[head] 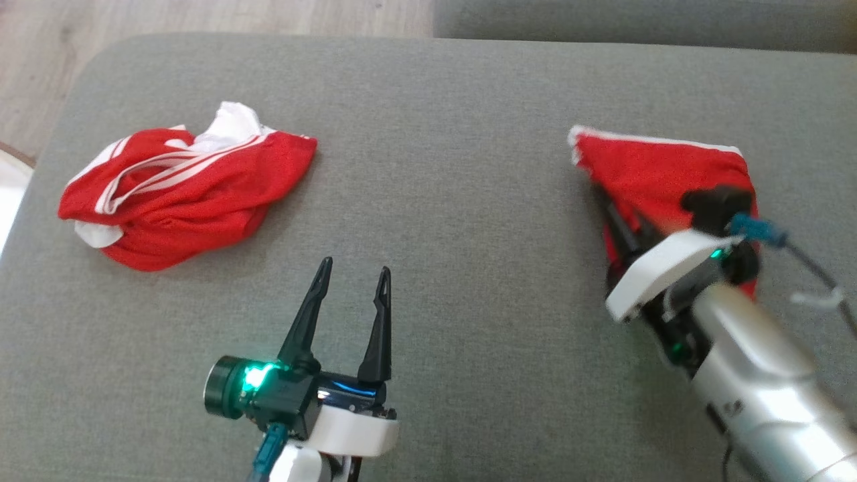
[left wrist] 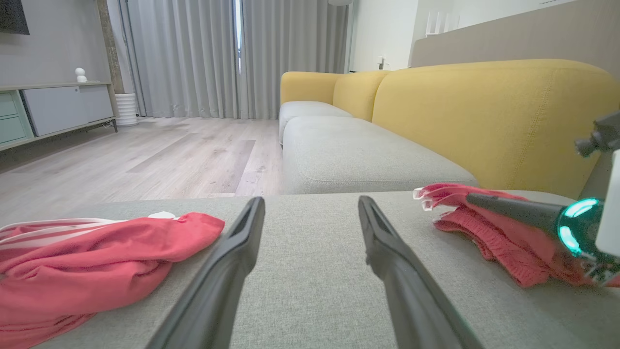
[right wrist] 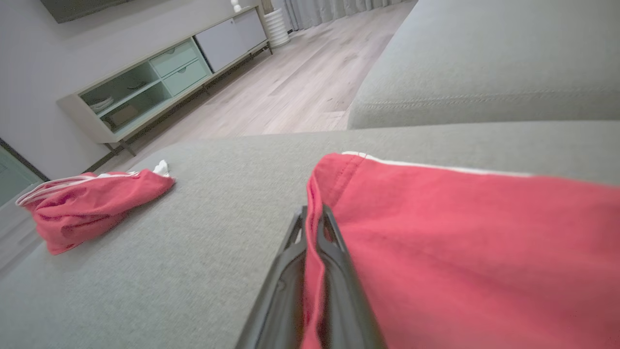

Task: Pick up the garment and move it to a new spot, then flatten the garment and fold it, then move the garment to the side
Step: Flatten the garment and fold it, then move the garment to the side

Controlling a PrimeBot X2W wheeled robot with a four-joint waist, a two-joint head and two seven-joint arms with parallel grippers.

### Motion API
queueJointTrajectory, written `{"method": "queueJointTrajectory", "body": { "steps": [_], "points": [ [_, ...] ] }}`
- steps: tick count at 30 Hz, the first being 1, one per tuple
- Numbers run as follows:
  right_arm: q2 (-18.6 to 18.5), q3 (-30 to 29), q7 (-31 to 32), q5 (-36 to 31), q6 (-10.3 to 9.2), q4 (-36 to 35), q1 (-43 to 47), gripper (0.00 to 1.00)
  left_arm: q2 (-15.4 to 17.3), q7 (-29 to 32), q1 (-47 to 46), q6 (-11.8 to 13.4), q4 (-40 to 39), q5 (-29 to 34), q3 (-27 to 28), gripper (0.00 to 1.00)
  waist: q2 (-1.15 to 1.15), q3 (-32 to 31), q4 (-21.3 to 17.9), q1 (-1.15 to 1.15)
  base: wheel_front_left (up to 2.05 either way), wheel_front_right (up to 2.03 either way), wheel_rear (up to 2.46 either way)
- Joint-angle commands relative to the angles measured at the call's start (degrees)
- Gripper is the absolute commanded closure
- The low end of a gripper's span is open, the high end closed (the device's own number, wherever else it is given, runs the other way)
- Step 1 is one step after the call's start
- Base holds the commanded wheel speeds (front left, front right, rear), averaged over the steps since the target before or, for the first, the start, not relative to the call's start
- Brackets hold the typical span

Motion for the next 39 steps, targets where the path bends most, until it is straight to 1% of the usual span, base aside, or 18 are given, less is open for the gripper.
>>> {"method": "queueJointTrajectory", "body": {
  "steps": [1,3,7,10,12,14,18,21,24,29,39],
  "points": [
    [1.35,0.4,-1.4,-0.12,0.19,-1.85,1.38,0.0,0.03,-0.28,-0.75,0.32,-1.59,-0.47,1.49,0.0,0.0,-0.63,0.64,0.0,0.0,0.0,0.0],
    [1.96,0.62,-2.83,-0.31,0.19,-3.01,3.09,0.0,0.03,-0.28,-0.15,0.61,-1.58,-0.75,1.8,0.0,0.0,-1.64,0.45,0.0,0.0,0.0,0.0],
    [1.58,0.07,-5.07,-1.97,0.19,-5.49,5.99,0.0,0.03,-0.28,1.3,1.03,-1.89,-1.46,2.84,0.0,0.0,-3.82,-0.52,0.0,0.0,0.0,0.0],
    [0.74,-2.6,-6.28,-6.21,0.19,-8.38,9.64,0.0,0.03,-0.28,3.31,1.49,-2.55,-1.92,4.26,0.0,0.0,-6.55,-1.92,0.0,0.0,0.0,0.0],
    [0.96,-6.14,-6.46,-8.93,0.19,-11.0,13.15,0.0,0.03,-0.28,4.98,1.82,-2.94,-1.7,5.32,0.0,0.0,-8.49,-2.92,0.0,0.0,0.0,0.0],
    [1.6,-11.14,-6.49,-11.92,0.19,-15.0,17.56,0.0,0.03,-0.28,6.77,2.1,-3.27,-1.58,6.36,0.0,0.0,-10.21,-3.8,0.0,0.0,0.0,0.0],
    [2.79,-19.57,-6.51,-19.12,0.19,-23.02,26.48,0.0,0.1,-0.28,9.7,2.46,-4.33,-0.68,8.27,0.0,0.0,-12.02,-5.24,0.0,0.0,0.0,0.0],
    [4.3,-24.29,-6.52,-22.95,0.19,-26.86,32.13,0.0,0.1,-0.28,12.07,2.85,-5.08,-0.22,9.97,0.0,0.0,-13.15,-6.27,0.0,0.0,0.0,0.0],
    [5.63,-27.03,-6.52,-25.26,0.19,-28.85,36.34,0.0,0.11,-0.28,14.36,3.52,-5.73,0.72,11.54,0.0,0.0,-14.09,-6.94,0.0,0.0,0.0,0.0],
    [6.26,-28.13,-6.53,-28.35,0.19,-30.0,39.56,0.0,0.11,-0.28,17.37,2.5,-5.34,1.24,12.64,0.0,0.0,-14.95,-7.85,0.0,0.0,0.0,0.0],
    [7.18,-28.59,-6.53,-29.38,0.19,-29.87,40.26,0.0,0.07,-0.28,18.67,1.25,-5.3,2.16,13.13,0.0,0.0,-15.51,-8.33,0.0,0.0,0.0,0.0]
  ]
}}
